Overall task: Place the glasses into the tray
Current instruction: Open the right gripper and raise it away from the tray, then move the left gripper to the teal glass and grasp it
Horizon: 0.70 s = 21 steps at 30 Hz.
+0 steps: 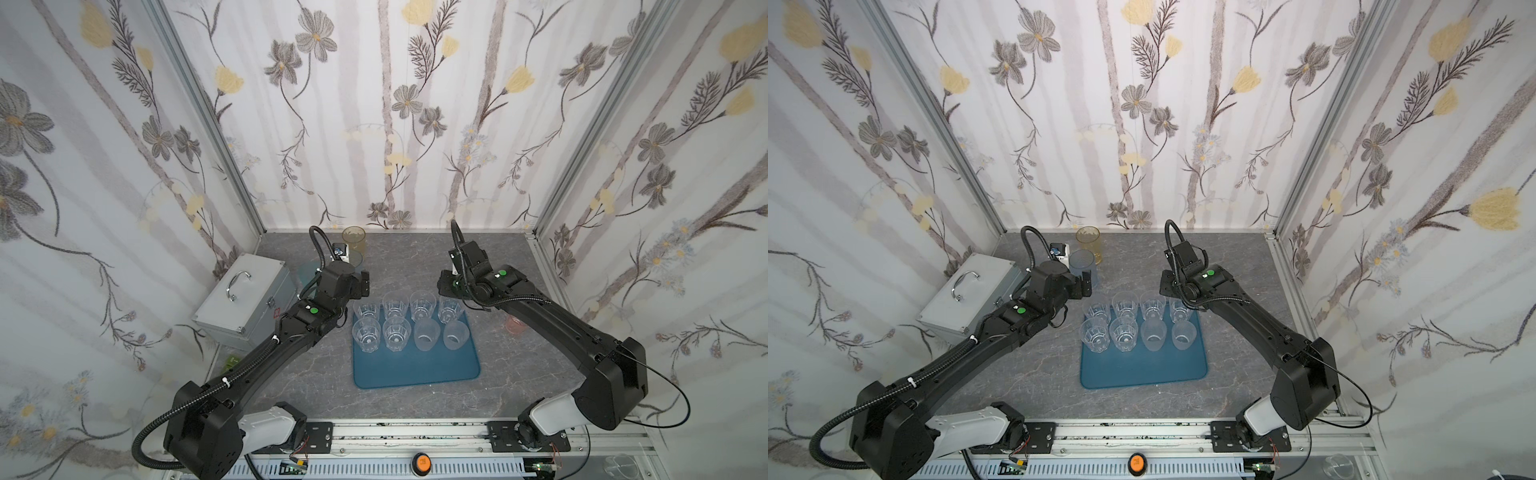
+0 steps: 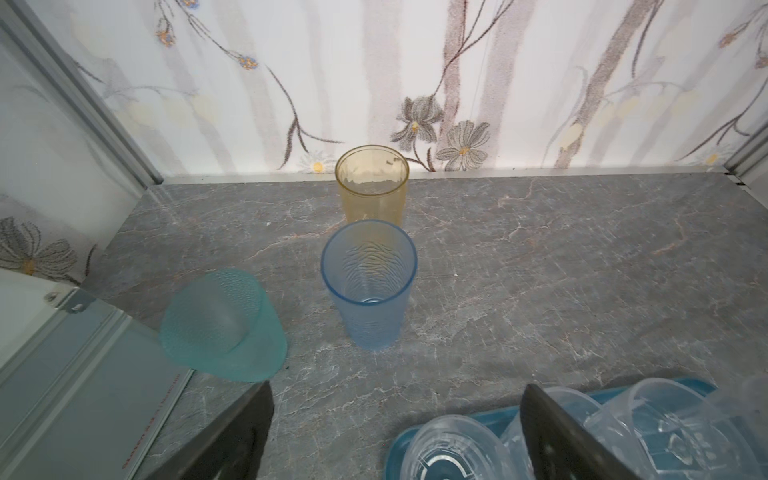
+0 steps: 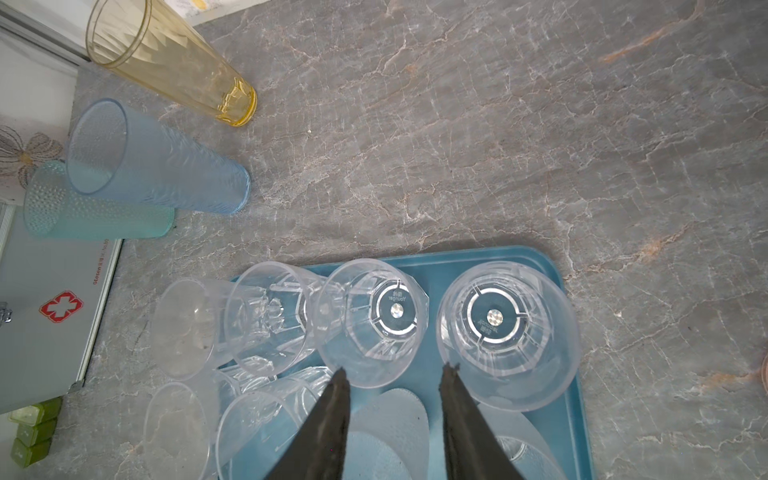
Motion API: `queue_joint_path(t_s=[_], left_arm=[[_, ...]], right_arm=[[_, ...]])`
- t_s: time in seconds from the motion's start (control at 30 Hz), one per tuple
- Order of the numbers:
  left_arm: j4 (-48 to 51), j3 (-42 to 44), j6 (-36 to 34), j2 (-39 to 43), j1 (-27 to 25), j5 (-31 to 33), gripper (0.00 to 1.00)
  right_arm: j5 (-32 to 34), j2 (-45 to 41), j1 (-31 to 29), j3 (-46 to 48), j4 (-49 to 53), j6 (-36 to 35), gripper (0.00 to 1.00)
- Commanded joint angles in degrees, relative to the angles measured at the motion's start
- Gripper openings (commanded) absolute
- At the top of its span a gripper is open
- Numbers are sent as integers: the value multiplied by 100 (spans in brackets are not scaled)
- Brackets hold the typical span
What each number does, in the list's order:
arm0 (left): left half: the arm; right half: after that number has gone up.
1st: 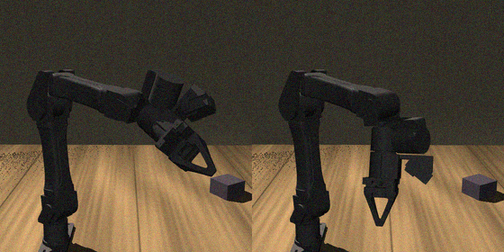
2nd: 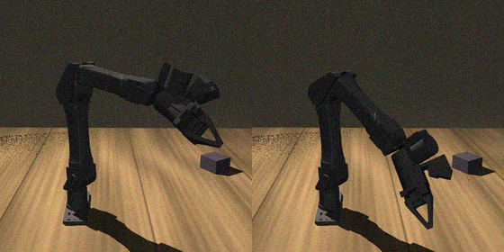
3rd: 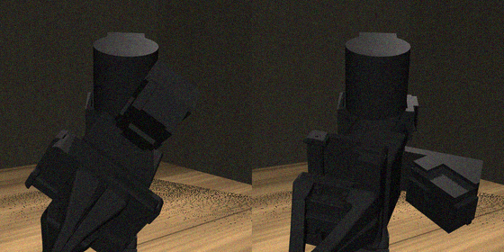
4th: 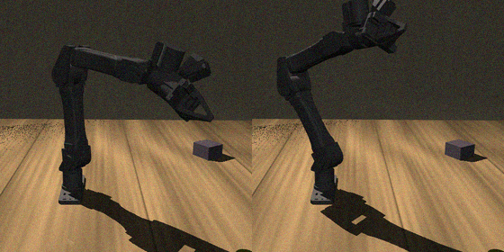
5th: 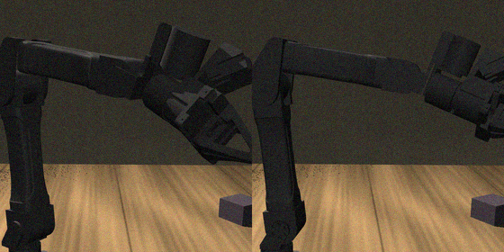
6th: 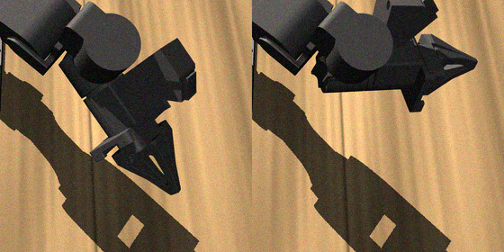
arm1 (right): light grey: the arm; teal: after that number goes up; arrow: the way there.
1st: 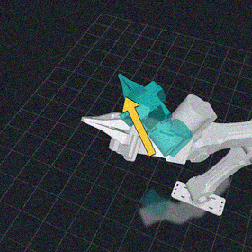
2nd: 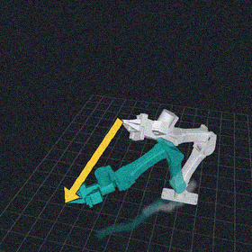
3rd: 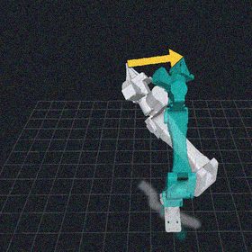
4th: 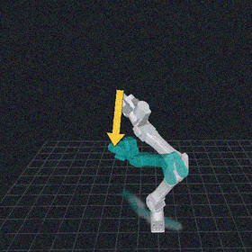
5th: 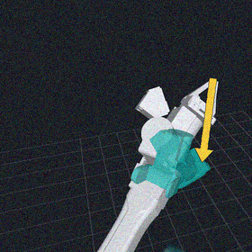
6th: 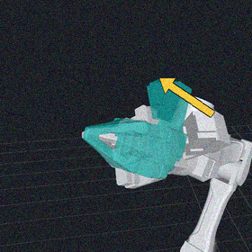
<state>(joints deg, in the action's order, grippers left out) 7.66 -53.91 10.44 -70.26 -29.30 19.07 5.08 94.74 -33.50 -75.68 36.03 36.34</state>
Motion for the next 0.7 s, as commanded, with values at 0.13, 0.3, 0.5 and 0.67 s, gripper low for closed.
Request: queue_joint_path(t_s=[0.13,0.3,0.5,0.67], left_arm=[[325,-263,-180,-163,834,-559,95],[545,-503,-233,-524,1465,-1209,90],[883,-1031,-320,-1118,1902,-1753,84],[1163,-1566,-460,-1690,2101,-1940,80]], right_arm=[[230,0,-1,34,-196,-218,38],[283,-17,-6,45,-237,-273,38],[229,-26,-5,105,-364,-284,38],[151,-61,-8,243,-479,-250,38]])
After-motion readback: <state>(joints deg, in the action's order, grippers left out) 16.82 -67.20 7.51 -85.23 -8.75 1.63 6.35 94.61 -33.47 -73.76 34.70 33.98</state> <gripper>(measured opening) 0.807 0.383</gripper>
